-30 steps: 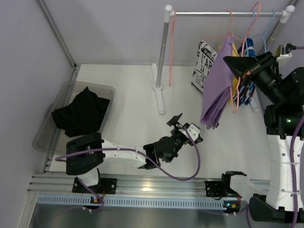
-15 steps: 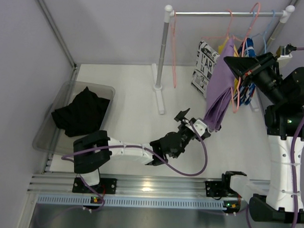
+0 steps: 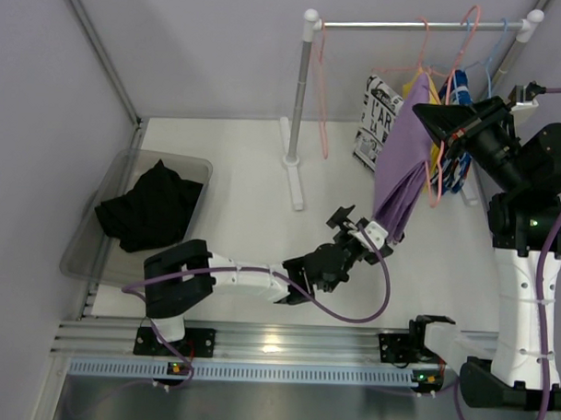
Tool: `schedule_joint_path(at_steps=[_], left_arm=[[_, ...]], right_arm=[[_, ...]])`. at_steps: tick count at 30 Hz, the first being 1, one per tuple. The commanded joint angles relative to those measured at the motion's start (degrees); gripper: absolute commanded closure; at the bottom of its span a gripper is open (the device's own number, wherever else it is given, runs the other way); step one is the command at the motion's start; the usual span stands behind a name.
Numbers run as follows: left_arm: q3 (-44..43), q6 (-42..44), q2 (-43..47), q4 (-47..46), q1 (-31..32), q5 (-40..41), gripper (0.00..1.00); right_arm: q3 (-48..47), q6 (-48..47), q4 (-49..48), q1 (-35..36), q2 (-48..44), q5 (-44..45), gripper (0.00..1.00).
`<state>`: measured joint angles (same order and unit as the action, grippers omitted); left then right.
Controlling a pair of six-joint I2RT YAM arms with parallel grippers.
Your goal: Remove the trousers from the hanger
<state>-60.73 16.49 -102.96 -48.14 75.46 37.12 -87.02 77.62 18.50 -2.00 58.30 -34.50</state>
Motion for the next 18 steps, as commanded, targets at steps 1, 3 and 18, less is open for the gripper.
schedule_joint_path(at_steps=[1,3,18], left_arm=[[-3.0,-0.7,-0.8,-1.5,0.0,2.0,0.01],[-3.8,0.8,-0.8,-2.8,0.0,2.1,0.01],[-14.5,7.2,-1.6,-6.4,-0.6,2.3,0.02]], right_arm=[[-2.8,-0.3,-6.6,0.2,-1.1,0.0,1.00],[-2.3,-0.5,-6.1,0.3,-1.5,0.0,1.00],[1.9,-1.8,-7.0,1.6,-3.0,0.2,1.00]])
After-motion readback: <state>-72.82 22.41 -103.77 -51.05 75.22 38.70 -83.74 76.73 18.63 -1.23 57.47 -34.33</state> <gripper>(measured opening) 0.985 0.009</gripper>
